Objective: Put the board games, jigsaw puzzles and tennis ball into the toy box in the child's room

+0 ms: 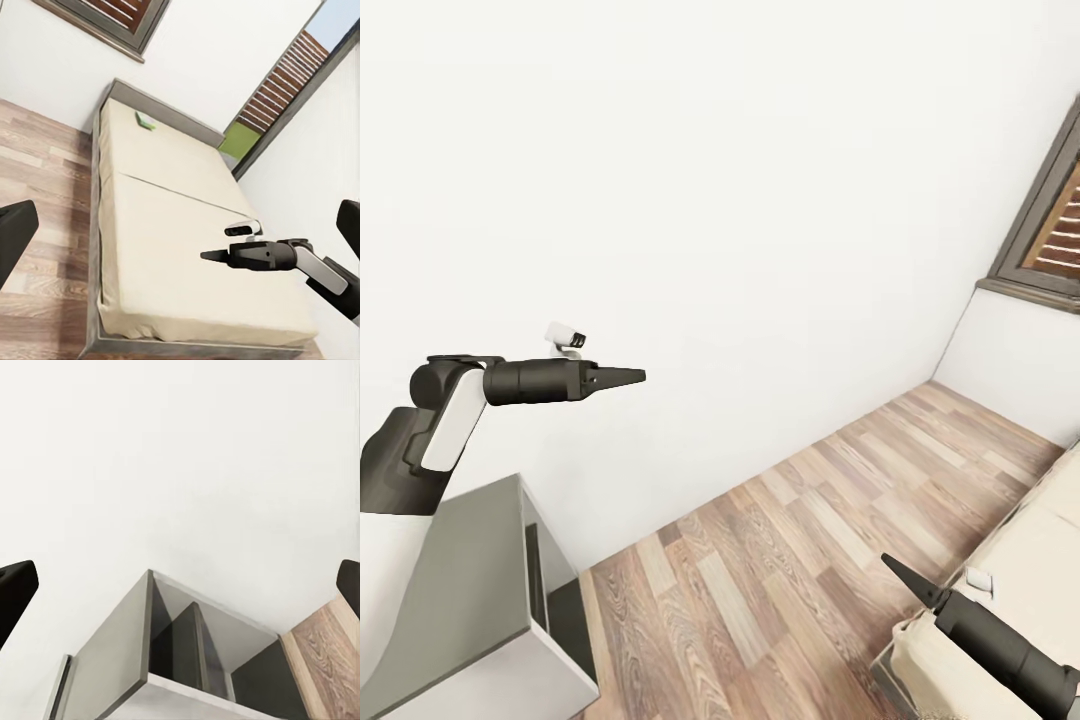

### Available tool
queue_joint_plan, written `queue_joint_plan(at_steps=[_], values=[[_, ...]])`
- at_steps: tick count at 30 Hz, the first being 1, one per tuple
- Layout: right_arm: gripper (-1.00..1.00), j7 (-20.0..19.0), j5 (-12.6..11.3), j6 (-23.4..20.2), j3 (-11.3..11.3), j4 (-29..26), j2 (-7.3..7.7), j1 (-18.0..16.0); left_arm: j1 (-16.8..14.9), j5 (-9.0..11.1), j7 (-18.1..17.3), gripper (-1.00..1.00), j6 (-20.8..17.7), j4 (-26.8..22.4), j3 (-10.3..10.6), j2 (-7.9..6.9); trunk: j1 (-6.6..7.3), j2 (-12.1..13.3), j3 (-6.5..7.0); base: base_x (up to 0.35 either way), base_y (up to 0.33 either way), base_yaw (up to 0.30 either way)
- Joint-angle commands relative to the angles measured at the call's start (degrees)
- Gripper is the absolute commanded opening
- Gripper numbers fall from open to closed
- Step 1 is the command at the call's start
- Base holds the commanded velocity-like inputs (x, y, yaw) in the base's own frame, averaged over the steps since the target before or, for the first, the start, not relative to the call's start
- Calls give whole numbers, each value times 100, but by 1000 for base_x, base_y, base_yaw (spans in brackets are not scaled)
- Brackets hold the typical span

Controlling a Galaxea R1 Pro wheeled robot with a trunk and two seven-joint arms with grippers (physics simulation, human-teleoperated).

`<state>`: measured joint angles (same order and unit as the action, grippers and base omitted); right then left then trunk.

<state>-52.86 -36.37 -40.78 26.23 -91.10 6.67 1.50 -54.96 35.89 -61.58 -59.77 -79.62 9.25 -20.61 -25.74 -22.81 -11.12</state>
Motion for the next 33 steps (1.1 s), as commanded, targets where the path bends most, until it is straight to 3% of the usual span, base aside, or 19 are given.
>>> queue_joint_plan(at_steps=[1,33], values=[[100,3,-28,-35,2,-4,1,-1,-6,6,-12,100,-23,1,7,-4,-4,-10,-2,0,0,-187],[100,-5,-28,-35,13,-4,1,-1,-6,6,-3,100,-23,7,7,-26,-4,-10,268,-9,0,-188]])
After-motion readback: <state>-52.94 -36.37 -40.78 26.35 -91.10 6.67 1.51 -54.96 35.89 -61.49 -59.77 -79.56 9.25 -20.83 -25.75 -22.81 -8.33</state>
